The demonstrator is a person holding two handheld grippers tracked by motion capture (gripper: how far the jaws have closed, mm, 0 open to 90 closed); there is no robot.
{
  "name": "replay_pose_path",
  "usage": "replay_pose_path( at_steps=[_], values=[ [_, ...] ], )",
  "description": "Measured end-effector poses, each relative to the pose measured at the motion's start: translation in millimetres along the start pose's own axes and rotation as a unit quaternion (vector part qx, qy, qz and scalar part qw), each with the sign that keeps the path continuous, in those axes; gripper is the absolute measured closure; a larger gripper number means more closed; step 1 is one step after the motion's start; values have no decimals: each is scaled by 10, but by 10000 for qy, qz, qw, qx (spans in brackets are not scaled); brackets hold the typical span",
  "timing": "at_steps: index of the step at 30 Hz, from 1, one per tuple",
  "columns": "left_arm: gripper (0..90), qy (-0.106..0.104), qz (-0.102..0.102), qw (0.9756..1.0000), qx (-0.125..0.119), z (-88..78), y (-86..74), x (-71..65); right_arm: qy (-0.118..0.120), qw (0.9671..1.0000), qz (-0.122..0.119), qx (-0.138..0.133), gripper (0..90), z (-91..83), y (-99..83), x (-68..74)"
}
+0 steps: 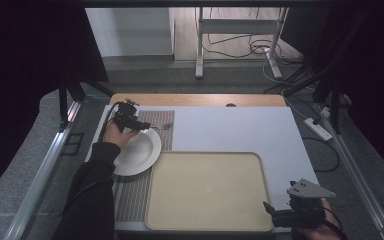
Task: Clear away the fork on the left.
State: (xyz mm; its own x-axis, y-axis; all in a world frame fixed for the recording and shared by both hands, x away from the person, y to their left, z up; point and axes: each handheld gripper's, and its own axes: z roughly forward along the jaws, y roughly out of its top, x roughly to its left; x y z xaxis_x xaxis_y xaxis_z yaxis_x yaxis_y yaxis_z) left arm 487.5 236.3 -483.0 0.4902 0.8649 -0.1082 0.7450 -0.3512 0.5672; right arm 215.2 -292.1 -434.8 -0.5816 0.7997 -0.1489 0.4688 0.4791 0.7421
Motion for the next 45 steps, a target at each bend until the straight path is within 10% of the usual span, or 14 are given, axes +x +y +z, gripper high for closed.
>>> replay_pose_path(
  at_steps=[8,20,32,40,45],
  values=[
    [887,443,151,9982,364,171,114,178,4,10000,20,-6,0,-3,-1,-5],
    [887,509,-381,9950,774,398,33,498,19,10000,32,-34,0,-9,-8,-8],
    [888,358,-121,9916,1237,354,53,484,18,10000,-19,-8,0,-6,-5,2],
    [661,515,200,9950,831,284,216,378,27,10000,-17,-4,0,-4,-5,0],
    [362,174,344,9954,876,363,320,249,24,10000,-22,-13,0,-8,-7,1]
  ],
)
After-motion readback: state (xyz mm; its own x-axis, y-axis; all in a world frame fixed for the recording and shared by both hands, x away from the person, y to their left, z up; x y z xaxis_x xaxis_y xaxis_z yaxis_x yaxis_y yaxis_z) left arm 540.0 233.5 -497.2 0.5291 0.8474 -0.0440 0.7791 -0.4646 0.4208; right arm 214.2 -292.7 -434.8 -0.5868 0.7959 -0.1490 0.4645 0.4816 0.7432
